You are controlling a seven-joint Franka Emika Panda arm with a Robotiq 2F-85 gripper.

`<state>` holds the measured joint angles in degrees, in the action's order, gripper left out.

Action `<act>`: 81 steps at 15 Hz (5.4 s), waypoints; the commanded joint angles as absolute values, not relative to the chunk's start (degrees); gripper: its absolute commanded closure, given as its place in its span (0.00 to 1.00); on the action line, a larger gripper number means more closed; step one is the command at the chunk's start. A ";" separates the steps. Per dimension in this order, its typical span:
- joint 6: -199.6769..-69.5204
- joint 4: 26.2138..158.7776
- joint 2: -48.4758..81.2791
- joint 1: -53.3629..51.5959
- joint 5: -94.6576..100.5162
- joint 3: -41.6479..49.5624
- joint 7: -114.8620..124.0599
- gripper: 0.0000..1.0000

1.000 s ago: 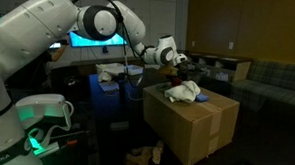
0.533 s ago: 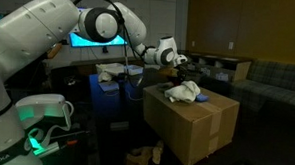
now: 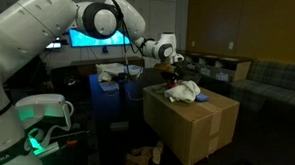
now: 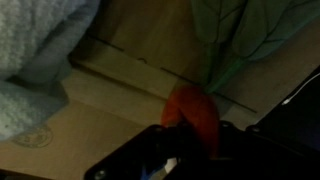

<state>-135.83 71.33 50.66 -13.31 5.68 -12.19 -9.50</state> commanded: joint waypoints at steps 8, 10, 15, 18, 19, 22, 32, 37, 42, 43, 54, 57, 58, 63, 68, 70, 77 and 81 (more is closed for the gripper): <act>-126.67 97.19 32.98 -10.88 -0.29 -16.66 -14.43 0.92; -127.94 102.56 29.44 -10.79 -0.90 -16.45 -14.15 0.92; -130.41 114.78 21.82 -10.41 -2.05 -16.03 -13.22 0.92; -133.18 120.97 19.30 -10.75 -1.63 -15.35 -11.75 0.92; -134.59 122.60 19.19 -10.89 -1.48 -15.10 -11.00 0.92; -138.61 125.77 20.91 -11.28 -1.00 -14.37 -8.47 0.92; -146.88 128.80 26.48 -10.97 -1.56 -12.53 -2.77 0.83; -150.67 128.70 27.63 -11.41 -1.63 -11.99 0.58 0.41; -150.97 128.04 28.51 -12.20 -1.39 -11.76 3.50 0.03; -151.22 127.79 28.78 -12.64 -1.36 -11.55 4.60 0.01; -154.00 129.33 30.65 -17.37 -2.67 -12.65 12.90 0.00; -156.70 129.13 32.25 -20.58 -2.27 -11.78 17.18 0.00; -157.79 128.69 33.13 -21.51 -2.37 -11.57 18.53 0.00; -163.84 126.16 37.75 -25.33 -3.38 -10.46 23.72 0.00; -165.76 121.19 43.52 -30.85 -4.67 -8.27 27.99 0.00; -165.09 119.14 45.60 -32.36 -5.31 -8.05 28.86 0.00; -164.52 114.76 50.32 -34.59 -8.50 -9.06 29.12 0.00; -165.23 113.82 51.92 -35.79 -10.07 -10.00 29.63 0.00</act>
